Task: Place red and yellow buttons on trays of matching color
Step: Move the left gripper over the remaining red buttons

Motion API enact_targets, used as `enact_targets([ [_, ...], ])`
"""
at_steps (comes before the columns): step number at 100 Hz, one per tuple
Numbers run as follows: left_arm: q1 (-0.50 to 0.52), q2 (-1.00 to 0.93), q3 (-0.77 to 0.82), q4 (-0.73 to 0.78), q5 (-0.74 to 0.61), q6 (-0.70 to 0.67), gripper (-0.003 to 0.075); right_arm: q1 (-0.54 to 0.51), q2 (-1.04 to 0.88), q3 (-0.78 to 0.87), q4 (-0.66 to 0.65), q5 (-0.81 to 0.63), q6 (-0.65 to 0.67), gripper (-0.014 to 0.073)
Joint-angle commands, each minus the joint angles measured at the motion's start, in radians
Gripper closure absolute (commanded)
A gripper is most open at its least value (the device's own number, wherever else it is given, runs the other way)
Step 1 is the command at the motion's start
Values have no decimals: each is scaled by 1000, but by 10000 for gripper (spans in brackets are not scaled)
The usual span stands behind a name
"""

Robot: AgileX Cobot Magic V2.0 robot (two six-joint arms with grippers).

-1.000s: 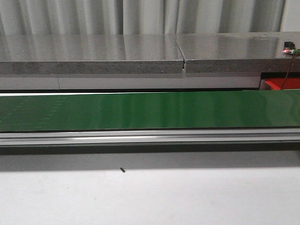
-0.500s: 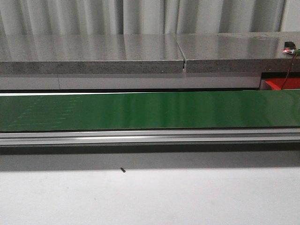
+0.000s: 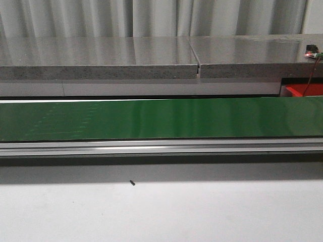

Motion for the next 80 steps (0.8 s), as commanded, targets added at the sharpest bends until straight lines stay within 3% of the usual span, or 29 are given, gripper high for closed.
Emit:
enact_targets([
  [1, 8, 47, -87, -40, 14, -10, 82, -1, -1, -25, 0, -70, -8, 661],
  [24, 8, 263, -257, -42, 102, -21, 83, -1, -1, -25, 0, -70, -8, 661],
  [53, 8, 465, -449, -40, 85, -100, 85, -1, -1, -25, 0, -70, -8, 661],
  [80, 8, 606, -538, -40, 77, -150, 144, -1, -1, -25, 0, -70, -8, 661],
])
